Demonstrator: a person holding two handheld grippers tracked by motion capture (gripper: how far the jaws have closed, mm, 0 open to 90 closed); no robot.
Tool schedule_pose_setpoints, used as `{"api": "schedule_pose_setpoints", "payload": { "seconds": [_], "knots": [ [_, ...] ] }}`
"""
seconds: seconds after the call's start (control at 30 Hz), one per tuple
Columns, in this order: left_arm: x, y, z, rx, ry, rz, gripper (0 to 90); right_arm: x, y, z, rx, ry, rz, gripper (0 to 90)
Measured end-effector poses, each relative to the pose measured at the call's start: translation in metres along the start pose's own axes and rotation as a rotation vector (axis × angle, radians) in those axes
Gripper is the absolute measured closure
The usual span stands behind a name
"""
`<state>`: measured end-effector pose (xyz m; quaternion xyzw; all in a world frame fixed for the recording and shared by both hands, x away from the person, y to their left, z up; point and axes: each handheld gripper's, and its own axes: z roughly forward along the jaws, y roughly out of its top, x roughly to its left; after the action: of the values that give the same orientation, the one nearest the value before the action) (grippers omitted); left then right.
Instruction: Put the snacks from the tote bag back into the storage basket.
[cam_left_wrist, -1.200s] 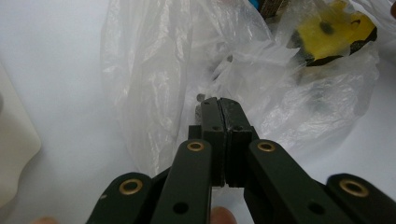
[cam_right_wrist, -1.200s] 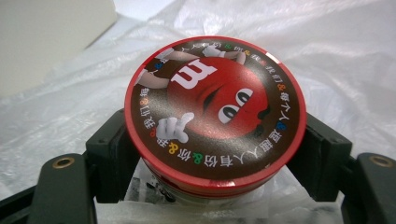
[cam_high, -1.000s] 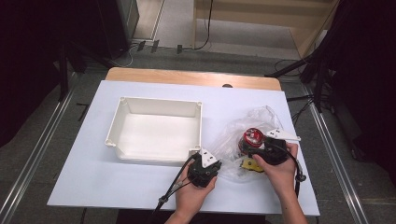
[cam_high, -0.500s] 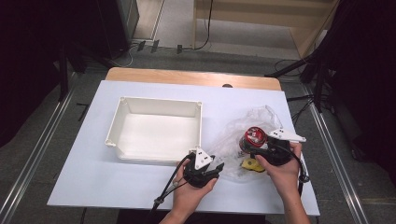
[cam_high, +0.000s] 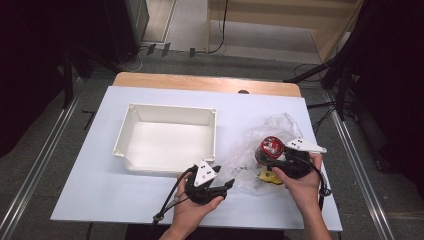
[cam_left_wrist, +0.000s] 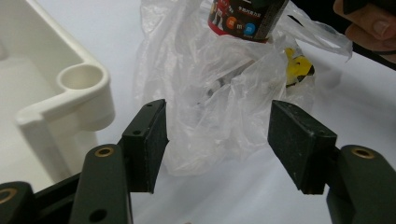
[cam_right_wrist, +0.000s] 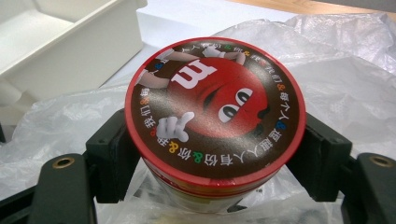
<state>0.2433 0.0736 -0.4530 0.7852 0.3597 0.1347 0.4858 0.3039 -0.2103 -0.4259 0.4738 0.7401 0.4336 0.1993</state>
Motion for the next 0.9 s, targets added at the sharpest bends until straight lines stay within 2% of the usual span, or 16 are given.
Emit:
{"api": "schedule_pose_setpoints", "payload": {
  "seconds": [0.1,0.37,0.6,0.9],
  "knots": [
    [0.004,-0.002,-0.006,-0.007,0.009,0.011,36.6,0.001,0.0,0.0,0.001,0.004,-0.005,25.5],
    [0.014,-0.009,-0.022,-0.042,0.011,0.006,33.1,0.003,0.001,-0.001,0.0,0.01,-0.006,25.5],
    [0.02,-0.013,-0.034,-0.039,0.018,0.011,30.5,0.003,0.001,-0.002,-0.005,0.024,-0.003,25.4],
    [0.041,-0.025,-0.058,-0.07,0.052,-0.028,30.2,0.006,0.003,-0.002,0.0,0.018,-0.014,25.4]
  ]
}}
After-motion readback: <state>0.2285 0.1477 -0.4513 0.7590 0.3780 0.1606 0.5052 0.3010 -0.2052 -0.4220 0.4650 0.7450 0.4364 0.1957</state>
